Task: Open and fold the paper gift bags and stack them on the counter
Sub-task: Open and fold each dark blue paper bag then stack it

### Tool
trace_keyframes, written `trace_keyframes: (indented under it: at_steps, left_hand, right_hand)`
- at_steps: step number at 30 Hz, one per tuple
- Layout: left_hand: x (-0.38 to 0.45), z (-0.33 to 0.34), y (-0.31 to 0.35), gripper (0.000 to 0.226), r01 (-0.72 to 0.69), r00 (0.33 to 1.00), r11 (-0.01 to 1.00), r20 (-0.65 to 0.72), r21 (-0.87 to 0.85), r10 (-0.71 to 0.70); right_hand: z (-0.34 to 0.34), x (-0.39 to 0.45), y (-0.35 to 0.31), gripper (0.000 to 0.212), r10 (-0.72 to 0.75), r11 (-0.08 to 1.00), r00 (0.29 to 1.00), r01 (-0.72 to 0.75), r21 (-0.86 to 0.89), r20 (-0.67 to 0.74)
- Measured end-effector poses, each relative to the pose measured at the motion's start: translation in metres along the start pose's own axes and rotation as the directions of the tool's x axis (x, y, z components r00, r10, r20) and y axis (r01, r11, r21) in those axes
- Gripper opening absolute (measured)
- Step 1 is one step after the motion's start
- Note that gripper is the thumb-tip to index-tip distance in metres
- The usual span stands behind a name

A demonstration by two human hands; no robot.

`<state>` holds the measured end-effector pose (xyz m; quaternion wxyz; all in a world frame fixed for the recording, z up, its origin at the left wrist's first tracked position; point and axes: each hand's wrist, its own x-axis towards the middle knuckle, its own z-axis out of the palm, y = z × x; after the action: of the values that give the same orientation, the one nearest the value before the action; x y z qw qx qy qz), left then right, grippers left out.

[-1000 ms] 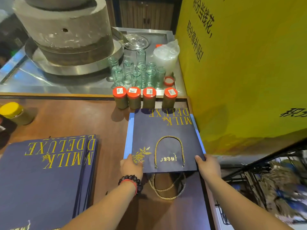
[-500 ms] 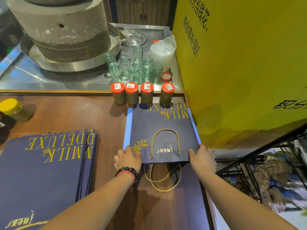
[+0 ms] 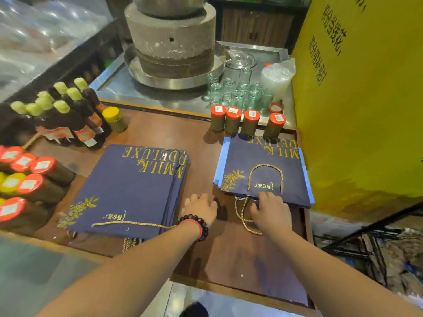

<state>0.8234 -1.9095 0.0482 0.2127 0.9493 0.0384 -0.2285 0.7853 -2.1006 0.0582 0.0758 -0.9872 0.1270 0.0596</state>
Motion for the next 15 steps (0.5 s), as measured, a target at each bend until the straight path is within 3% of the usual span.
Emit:
trace_keyframes:
  at_steps: [8, 12, 15]
  left_hand:
    - [0.012, -0.028, -0.141, 0.038, 0.098, 0.995, 0.995, -0.02, 0.009, -0.097]
    - [0.031, -0.052, -0.21, 0.036, -0.009, 0.996, 0.999, -0.088, 0.052, 0.014]
    - [0.043, -0.079, -0.26, 0.04, 0.008, 0.988, 0.991, -0.152, 0.132, 0.013]
  right_hand:
    - [0.059, -0.025, -0.136, 0.03, -0.156, 0.985, 0.968, 0.167, -0.045, 0.197]
    - [0.087, -0.016, -0.207, 0.029, -0.109, 0.994, 0.958, 0.107, 0.022, 0.264]
    - [0.098, -0.015, -0.251, 0.032, -0.052, 0.997, 0.947, 0.03, 0.074, 0.317]
